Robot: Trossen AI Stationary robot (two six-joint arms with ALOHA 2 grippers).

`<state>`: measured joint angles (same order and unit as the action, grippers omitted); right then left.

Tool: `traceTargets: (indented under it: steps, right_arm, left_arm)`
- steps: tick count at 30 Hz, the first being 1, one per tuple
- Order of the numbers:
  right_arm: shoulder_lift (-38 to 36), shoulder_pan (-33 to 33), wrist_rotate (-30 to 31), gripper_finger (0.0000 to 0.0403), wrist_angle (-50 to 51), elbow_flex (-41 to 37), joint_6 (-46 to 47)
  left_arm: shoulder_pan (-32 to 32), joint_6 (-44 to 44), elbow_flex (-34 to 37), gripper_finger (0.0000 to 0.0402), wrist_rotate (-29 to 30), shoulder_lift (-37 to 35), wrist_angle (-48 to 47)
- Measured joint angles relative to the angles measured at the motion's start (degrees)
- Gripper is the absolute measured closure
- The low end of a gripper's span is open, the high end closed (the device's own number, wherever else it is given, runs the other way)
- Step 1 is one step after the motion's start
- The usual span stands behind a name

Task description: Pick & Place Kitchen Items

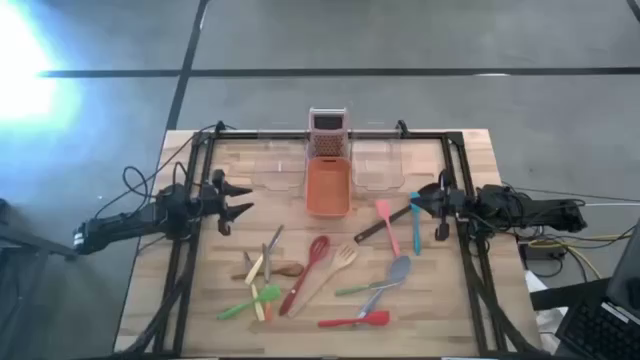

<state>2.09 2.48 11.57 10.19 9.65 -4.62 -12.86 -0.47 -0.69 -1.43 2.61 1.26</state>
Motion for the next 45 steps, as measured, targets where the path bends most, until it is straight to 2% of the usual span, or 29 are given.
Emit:
traceTargets:
  steps: [38,41,45]
  right_arm:
    - [0.0,0.0,0.0,0.0394,-0.1,0.0,-0.1]
    - [0.0,0.0,0.0,0.0394,-4.4,0.0,-3.7]
    - [-0.1,0.0,0.0,0.0394,-15.4,0.0,-4.3]
  left_arm:
    - [0.0,0.0,0.0,0.0204,0.0,0.0,0.0]
    - [0.0,0.0,0.0,0.0204,0.0,0.0,0.0]
    - [0.0,0.0,0.0,0.0204,0.0,0.0,0.0]
